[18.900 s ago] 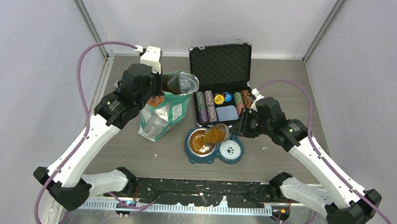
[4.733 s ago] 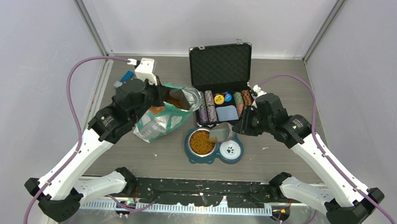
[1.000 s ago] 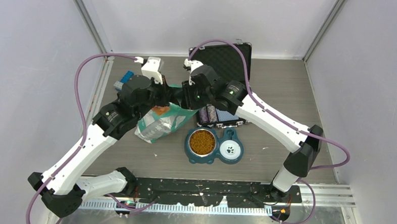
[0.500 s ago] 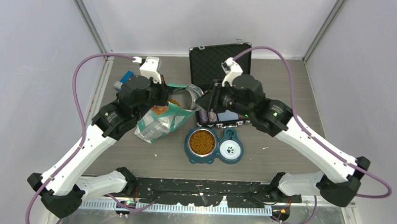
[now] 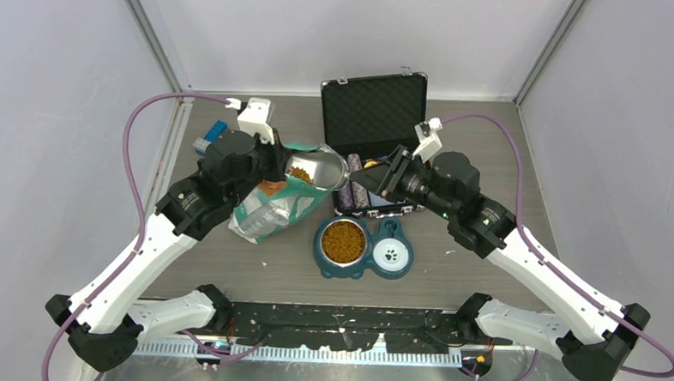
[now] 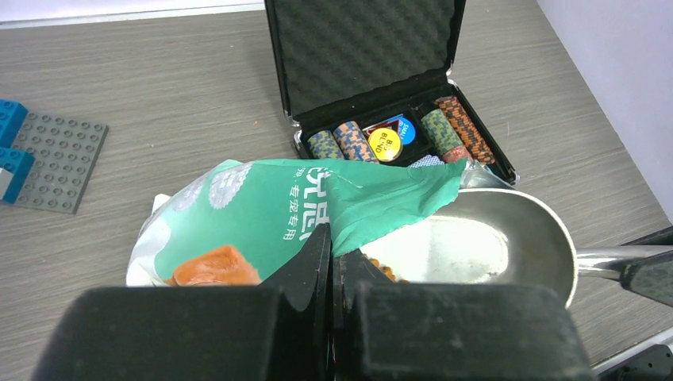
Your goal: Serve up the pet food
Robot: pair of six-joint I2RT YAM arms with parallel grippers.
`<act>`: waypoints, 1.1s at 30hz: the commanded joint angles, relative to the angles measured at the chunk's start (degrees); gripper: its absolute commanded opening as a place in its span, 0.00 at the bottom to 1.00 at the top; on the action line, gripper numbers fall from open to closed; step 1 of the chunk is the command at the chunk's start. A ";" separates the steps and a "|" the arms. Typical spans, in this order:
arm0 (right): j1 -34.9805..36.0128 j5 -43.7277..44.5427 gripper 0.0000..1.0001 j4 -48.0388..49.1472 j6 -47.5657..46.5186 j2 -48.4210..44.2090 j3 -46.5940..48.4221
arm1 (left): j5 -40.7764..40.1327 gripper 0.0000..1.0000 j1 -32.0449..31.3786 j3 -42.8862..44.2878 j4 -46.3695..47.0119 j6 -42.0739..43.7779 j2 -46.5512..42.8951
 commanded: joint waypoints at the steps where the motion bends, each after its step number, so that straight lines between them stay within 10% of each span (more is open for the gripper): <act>1: -3.39 1.93 0.05 12.66 7.99 -4.39 -3.75 | -1.31 0.00 0.04 0.50 3.38 0.47 -1.68; 33: -12.05 -5.89 0.05 37.59 26.26 -11.83 -25.41 | -1.58 0.00 0.01 0.24 3.50 0.12 -1.47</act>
